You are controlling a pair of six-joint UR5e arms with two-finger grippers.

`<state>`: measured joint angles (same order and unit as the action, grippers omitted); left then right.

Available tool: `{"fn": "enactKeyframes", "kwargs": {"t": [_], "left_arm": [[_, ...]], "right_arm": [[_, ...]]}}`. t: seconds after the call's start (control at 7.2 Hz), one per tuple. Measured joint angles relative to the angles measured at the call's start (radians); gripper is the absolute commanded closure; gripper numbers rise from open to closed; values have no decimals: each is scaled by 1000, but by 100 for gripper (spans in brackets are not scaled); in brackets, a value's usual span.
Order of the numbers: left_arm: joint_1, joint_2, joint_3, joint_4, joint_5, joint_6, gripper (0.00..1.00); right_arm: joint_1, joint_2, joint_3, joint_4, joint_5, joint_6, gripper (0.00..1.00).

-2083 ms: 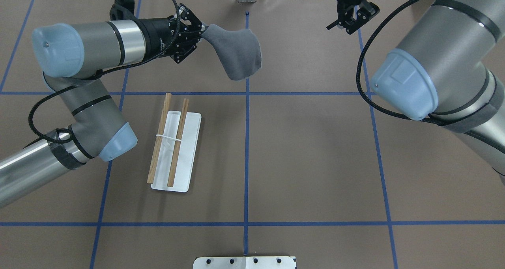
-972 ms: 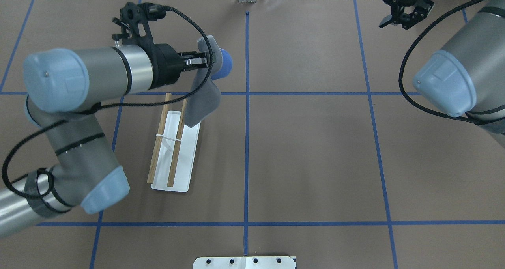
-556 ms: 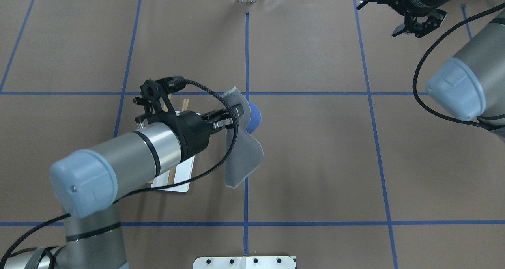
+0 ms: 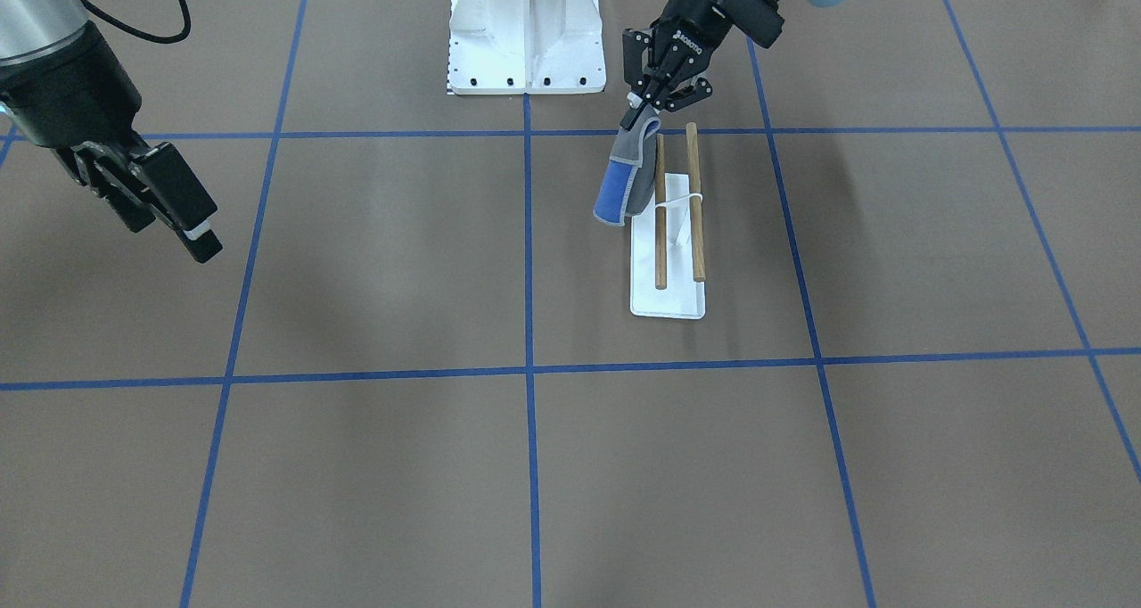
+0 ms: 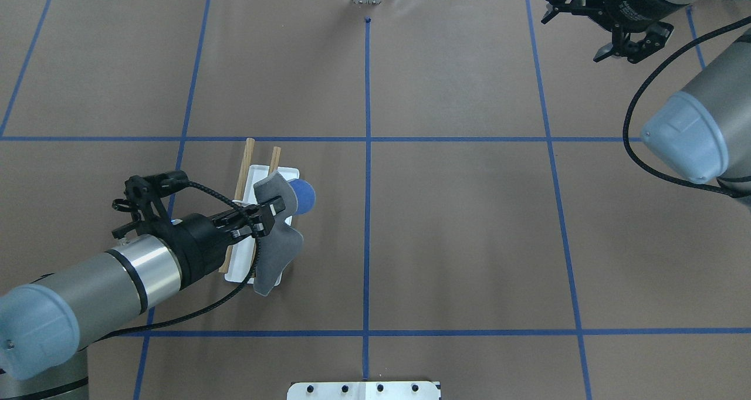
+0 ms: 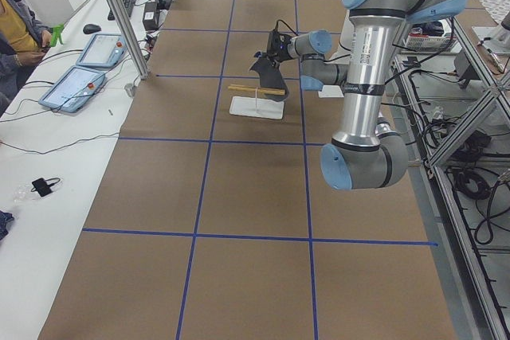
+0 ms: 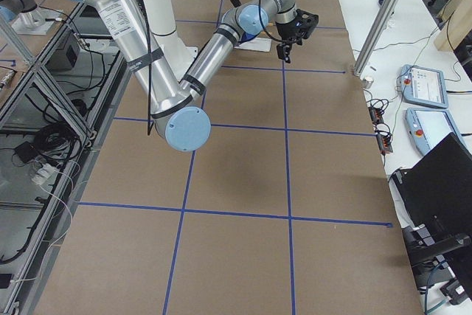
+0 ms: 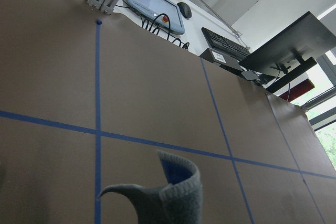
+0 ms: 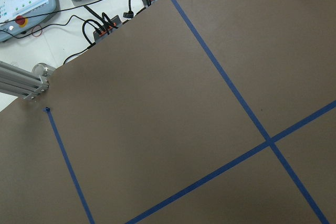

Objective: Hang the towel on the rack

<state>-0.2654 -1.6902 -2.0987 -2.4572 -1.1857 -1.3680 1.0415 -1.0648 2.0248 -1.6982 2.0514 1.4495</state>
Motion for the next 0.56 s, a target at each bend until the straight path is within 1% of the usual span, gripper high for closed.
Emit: {"fn": "enactKeyframes", "kwargs": {"t": [0.28, 0.56], "left_arm": [[-6, 103, 21, -144, -4, 56, 100], [-19, 159, 21, -207, -6, 87, 100]], "right_arm": [[0, -2, -2, 0, -2, -4, 0], [-1, -2, -2, 0, -4, -3, 0]]}}
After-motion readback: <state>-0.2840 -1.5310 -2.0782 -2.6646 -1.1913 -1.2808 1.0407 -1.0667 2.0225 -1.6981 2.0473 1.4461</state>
